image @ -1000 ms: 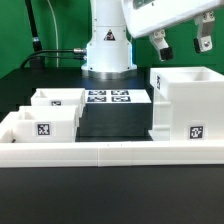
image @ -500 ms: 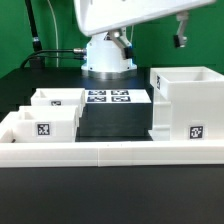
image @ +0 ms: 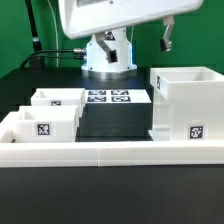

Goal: Assemble drawer

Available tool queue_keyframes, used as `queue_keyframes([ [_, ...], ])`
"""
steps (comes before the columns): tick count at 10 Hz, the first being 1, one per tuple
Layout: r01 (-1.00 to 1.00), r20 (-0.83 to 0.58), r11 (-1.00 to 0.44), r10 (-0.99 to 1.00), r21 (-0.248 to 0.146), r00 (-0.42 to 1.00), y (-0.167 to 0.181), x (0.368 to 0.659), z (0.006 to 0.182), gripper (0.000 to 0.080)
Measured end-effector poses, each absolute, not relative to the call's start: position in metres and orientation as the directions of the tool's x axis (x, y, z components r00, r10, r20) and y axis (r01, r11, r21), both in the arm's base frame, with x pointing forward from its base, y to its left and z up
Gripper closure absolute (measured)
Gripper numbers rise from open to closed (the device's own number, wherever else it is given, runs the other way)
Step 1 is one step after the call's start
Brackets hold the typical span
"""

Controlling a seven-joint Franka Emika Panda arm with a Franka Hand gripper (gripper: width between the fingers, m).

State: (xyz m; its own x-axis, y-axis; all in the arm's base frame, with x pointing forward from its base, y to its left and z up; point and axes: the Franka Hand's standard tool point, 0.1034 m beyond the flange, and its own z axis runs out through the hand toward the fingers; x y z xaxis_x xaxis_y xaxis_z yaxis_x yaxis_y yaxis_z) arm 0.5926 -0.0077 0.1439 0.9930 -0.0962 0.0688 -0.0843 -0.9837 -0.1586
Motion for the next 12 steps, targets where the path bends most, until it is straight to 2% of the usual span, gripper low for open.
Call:
queue_keyframes([
  [2, -0.099, 0.067, -0.989, -0.107, -0.108, 0.992, -0.026, 0.572, 0.125, 0.0151],
  [5, -0.067, 0.074, -0.995, -0.073, -0.076, 0.995, -0.053, 0.554, 0.098, 0.0151],
  [6, -0.055, 0.073, -0.996, -0.060, -0.077, 0.996, -0.058, 0.553, 0.093, 0.0151],
  [10, -0.051, 0.075, -0.996, -0.057, -0.077, 0.996, -0.055, 0.554, 0.094, 0.0151],
  [12, -0.048, 0.061, -0.997, -0.052, -0.066, 0.997, -0.067, 0.546, 0.084, 0.0151],
])
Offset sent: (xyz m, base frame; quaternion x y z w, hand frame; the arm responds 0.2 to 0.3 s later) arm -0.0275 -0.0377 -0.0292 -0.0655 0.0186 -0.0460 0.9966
